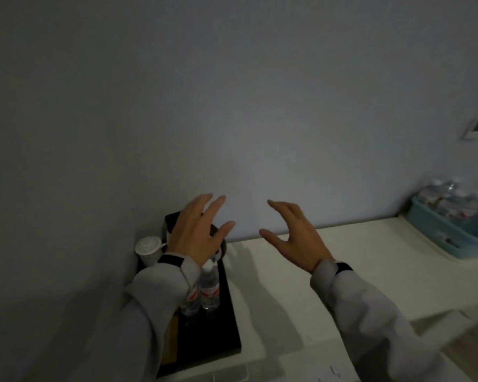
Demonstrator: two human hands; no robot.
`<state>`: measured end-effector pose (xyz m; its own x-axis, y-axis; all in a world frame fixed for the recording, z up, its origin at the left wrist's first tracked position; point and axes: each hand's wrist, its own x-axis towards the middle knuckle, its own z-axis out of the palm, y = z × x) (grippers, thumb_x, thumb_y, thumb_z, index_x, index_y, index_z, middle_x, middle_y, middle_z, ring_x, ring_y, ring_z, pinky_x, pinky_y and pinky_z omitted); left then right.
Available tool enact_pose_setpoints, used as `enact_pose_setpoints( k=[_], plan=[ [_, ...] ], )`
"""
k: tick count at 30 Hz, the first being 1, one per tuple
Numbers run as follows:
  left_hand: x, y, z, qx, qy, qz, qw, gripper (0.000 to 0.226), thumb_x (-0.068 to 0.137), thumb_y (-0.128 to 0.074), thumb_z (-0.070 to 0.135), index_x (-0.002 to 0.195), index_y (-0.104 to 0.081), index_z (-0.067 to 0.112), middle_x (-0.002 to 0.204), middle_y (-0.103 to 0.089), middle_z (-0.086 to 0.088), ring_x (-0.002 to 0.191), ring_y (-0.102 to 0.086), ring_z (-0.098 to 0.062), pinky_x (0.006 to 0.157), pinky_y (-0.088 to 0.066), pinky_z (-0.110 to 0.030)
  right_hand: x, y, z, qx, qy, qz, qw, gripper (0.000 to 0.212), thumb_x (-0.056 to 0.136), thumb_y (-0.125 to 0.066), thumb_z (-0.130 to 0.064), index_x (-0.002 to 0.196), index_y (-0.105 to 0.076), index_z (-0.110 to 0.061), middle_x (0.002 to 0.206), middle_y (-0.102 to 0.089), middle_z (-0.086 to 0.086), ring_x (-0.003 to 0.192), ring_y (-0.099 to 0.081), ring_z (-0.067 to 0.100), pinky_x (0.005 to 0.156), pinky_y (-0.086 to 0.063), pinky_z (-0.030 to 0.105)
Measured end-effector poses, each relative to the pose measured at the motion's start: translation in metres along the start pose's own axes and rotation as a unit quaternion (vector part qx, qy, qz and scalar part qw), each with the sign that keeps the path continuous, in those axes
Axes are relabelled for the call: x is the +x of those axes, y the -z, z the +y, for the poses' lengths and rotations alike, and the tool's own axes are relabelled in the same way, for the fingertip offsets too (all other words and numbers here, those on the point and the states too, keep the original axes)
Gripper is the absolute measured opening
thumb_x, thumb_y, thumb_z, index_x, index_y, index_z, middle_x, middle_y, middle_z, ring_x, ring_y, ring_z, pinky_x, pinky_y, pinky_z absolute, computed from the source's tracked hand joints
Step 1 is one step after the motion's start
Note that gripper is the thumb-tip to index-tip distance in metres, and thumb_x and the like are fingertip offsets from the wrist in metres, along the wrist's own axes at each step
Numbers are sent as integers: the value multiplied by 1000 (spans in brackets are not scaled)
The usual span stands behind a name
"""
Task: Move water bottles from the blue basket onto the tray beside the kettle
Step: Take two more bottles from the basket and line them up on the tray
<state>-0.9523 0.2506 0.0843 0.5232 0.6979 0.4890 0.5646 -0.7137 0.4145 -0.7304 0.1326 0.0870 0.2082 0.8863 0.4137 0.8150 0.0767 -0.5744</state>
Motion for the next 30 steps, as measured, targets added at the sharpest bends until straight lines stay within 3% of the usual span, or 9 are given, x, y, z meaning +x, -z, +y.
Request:
enact_pose_setpoints(
  k=[5,9,18,27,30],
  plan=[
    [41,4,93,61,-101,4,993,68,92,-46,63,150,-32,31,159,-30,-8,145,-27,-29,120,-21,-50,-20,103,24,-86,13,75,993,75,86,-59,-61,150,-31,-34,153,-38,3,140,-39,23,114,-38,41],
    [60,-18,170,98,-145,16,984,72,89,-35,69,151,-30,32,159,-31,-9,146,-26,-30,120,-21,-50,-47,176,60,-121,2,109,987,77,86,-56,-65,151,-26,-37,157,-33,1,146,-30,24,116,-34,48],
    [81,-108,331,94,-184,13,978,72,89,-35,71,150,-30,33,157,-34,-10,145,-28,-31,120,-22,-51,-112,311,161,-142,-37,143,979,77,84,-54,-69,150,-25,-42,157,-32,-1,144,-33,24,113,-37,51],
    [124,-221,444,64,-220,-13,973,74,89,-29,75,151,-29,34,158,-33,-9,147,-25,-30,120,-22,-51,-143,406,273,-180,-87,165,966,78,84,-57,-66,150,-31,-35,154,-37,1,142,-37,24,114,-36,46],
    [151,-269,478,46,-227,-12,973,75,88,-30,75,150,-32,32,158,-32,-10,147,-26,-31,120,-22,-52,-140,436,325,-202,-105,154,961,77,85,-55,-67,151,-26,-38,157,-33,-1,145,-32,25,116,-33,47]
  ],
)
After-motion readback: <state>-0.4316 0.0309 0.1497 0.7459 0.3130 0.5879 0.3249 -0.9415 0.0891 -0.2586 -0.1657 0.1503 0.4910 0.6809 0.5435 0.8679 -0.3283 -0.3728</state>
